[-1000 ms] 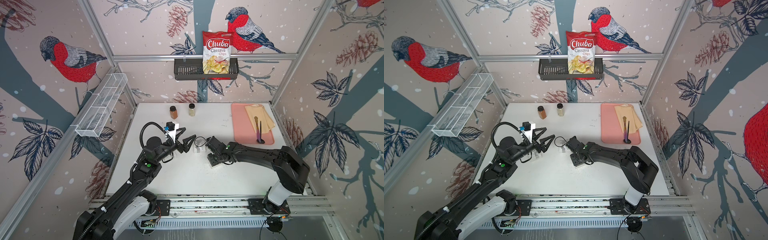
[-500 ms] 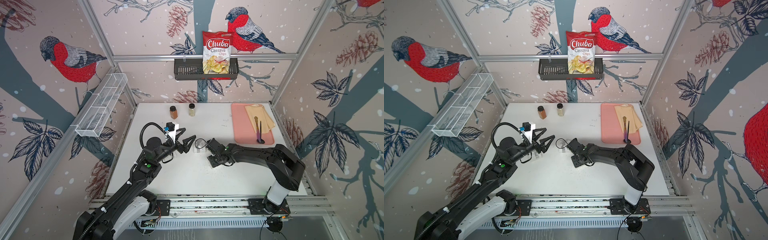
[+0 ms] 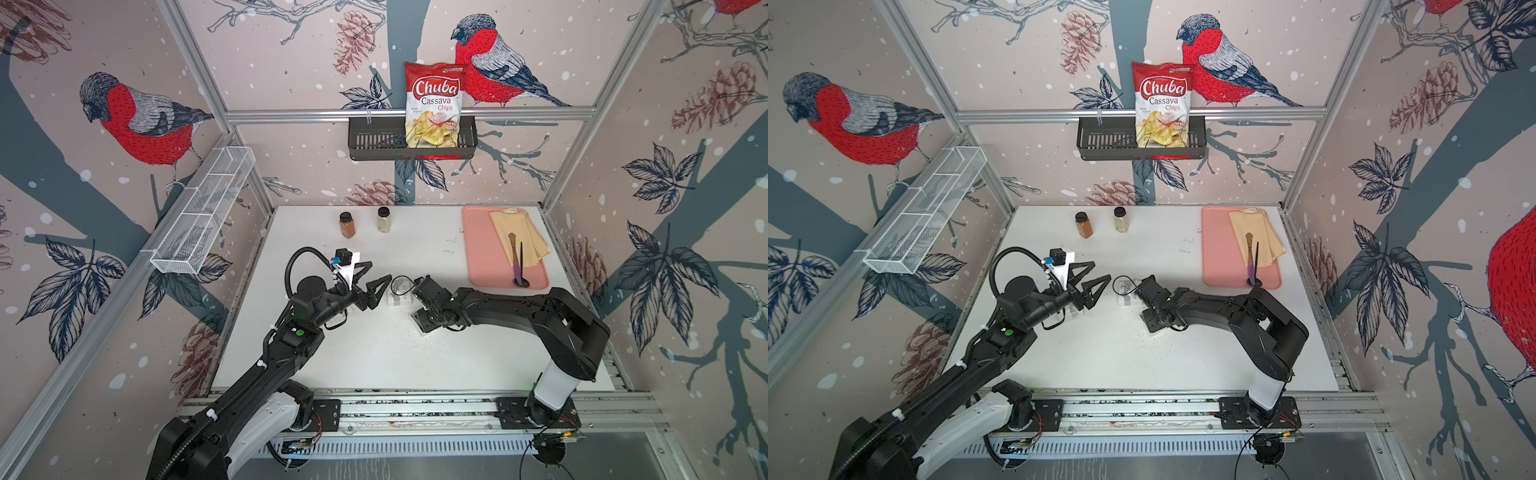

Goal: Take the necklace out of the lift-off lid jewelry box
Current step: Take out the inner lining from the jewelry box.

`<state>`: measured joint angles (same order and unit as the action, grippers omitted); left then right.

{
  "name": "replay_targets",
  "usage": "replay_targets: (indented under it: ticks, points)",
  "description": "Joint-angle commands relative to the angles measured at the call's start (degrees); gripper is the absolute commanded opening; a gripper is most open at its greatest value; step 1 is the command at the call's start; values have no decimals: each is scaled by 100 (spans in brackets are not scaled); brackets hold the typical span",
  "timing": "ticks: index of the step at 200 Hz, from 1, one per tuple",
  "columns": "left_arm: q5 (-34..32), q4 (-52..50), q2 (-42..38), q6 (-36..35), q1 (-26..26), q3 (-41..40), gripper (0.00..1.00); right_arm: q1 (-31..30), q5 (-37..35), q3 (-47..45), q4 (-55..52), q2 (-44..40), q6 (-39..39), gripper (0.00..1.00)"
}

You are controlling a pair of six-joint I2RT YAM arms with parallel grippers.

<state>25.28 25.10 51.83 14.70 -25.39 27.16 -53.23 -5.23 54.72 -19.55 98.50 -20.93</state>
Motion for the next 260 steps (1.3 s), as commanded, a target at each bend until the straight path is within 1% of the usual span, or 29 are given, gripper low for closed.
replay_targets:
  ticks: [1, 6, 12, 32, 44, 67, 89, 114, 136, 153, 184, 196, 229, 260]
  points:
    - [365, 179, 282, -339, -30, -126, 83, 50, 214, -40, -81, -211, 107, 10]
    - [515, 187, 418, -419, -77, -133, 83, 71, 239, -55, -40, -278, 123, 9]
    - [543, 112, 561, -426, -163, -95, 82, 87, 282, -73, 5, -356, 154, 9]
    - [281, 26, 1006, -459, -594, 23, 79, 177, 348, -121, 112, -599, 194, 8]
    - [186, 90, 1255, -445, -748, 59, 78, 241, 418, -188, 195, -744, 211, 7]
    - [93, 430, 1653, -199, -799, 60, 74, 285, 394, -273, 285, -957, 269, 7]
    - [194, 586, 2060, -111, -843, 155, 71, 311, 370, -329, 294, -1051, 283, 7]
    - [269, 807, 2340, -8, -863, 157, 70, 381, 507, -450, 372, -1261, 260, 7]
    - [214, 918, 2406, 37, -863, 132, 70, 486, 673, -531, 432, -1587, 323, 7]
    - [145, 891, 2403, 38, -863, 173, 70, 651, 989, -651, 574, -1985, 452, 7]
    - [526, 831, 2349, 189, -869, 446, 70, 967, 1685, -898, 1021, -2871, 695, 9]
    - [687, 780, 2254, 293, -871, 582, 70, 991, 1651, -907, 1086, -3087, 789, 9]
    - [1046, 541, 1929, 474, -879, 977, 70, 999, 1206, -911, 1296, -3383, 911, 9]
    - [1161, 282, 1885, 548, -900, 1313, 69, 853, 1119, -945, 1714, -3528, 1072, 10]
